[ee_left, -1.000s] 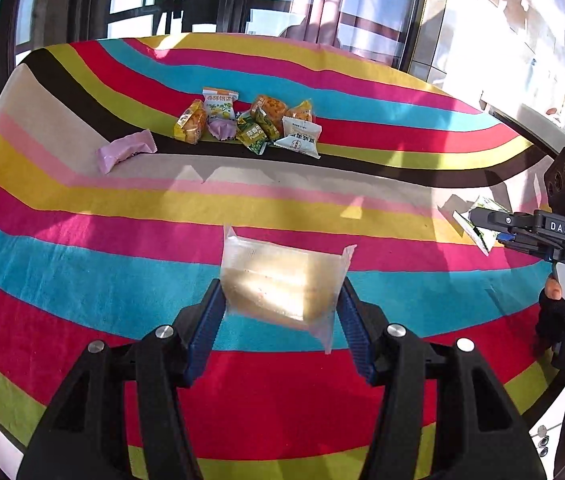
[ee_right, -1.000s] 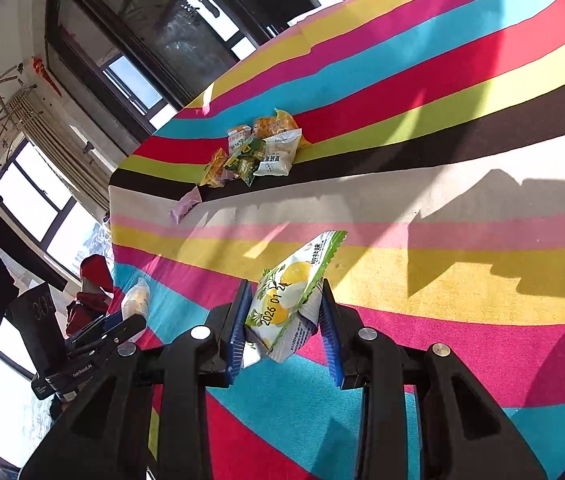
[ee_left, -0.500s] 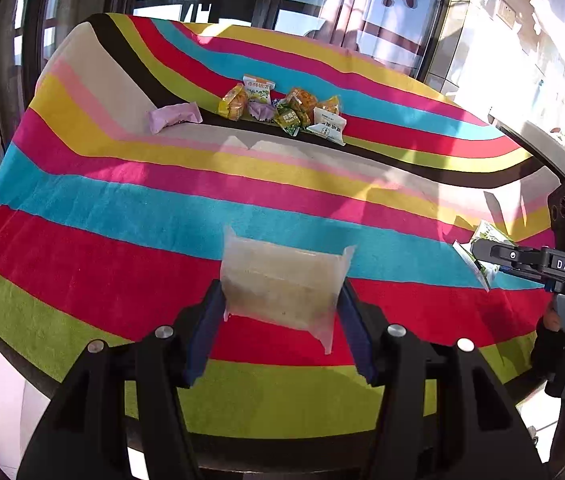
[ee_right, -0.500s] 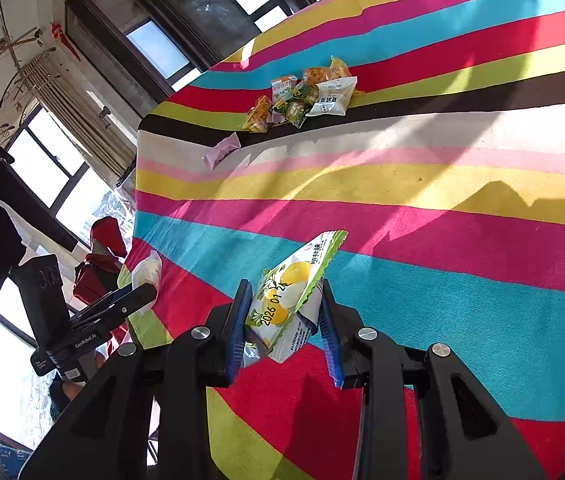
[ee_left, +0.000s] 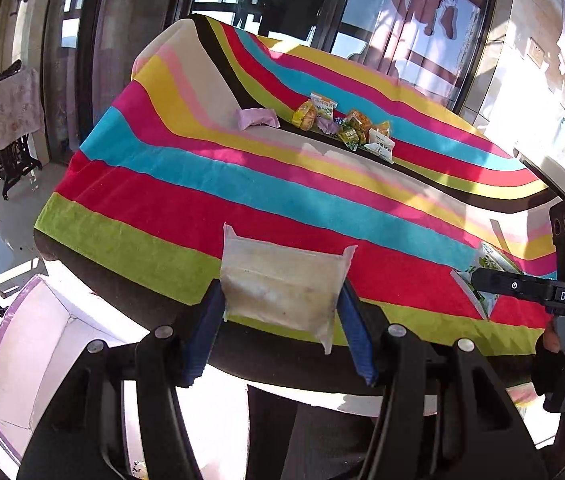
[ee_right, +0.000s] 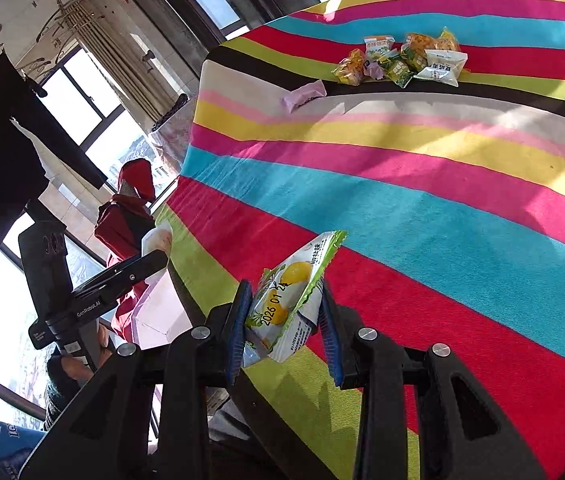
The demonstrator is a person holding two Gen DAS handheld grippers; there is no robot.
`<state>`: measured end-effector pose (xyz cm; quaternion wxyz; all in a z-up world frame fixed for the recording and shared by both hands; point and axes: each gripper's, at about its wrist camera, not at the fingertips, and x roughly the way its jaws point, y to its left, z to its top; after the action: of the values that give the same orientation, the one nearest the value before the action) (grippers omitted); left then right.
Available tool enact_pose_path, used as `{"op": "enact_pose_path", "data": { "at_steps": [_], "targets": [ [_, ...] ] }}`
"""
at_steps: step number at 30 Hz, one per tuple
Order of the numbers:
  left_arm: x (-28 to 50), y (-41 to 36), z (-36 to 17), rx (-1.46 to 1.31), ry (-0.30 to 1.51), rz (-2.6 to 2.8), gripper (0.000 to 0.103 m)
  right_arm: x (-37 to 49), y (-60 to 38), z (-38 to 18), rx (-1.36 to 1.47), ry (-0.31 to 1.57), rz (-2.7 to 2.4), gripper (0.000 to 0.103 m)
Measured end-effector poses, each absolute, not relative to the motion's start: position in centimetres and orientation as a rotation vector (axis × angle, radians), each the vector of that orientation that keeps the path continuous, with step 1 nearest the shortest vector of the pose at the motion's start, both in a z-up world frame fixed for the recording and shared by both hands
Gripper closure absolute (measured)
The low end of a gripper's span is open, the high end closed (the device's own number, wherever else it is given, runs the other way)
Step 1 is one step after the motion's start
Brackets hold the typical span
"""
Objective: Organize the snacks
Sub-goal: 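Carry both held snacks toward the white box beside the table, then open both tools over the white box to drop the snacks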
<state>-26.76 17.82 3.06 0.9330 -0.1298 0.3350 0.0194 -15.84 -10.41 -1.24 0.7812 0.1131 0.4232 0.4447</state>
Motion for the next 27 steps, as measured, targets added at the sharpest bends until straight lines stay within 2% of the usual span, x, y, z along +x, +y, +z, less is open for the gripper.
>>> {"op": "enact_pose_path", "data": {
  "at_steps": [11,24,25,26,27],
  "targets": [
    [-33.1,23.2,1.9,-0.357,0.681,0.205,0.046,-21.3,-0.6,0.5,0.014,0.903,1.215,0.070],
    [-38.1,28.8,-3.2,-0.468,0.766,0.386,0.044,-27.6,9.7,-0.3,-0.309,0.893,1.397,0.070],
    [-38.4,29.2,-3.6,-0.477,0.776,0.404,0.043,-27.9,10.4,-0.5,-0.320,0.889,1.414,0.064],
    [-38.8,29.7,-4.0,-0.489,0.784,0.427,0.036,-28.1,10.8,-0.8,-0.327,0.882,1.423,0.063],
    [-39.2,30.2,-4.3,-0.504,0.790,0.456,0.020,-28.2,11.1,-1.2,-0.336,0.878,1.418,0.051]
  ]
}}
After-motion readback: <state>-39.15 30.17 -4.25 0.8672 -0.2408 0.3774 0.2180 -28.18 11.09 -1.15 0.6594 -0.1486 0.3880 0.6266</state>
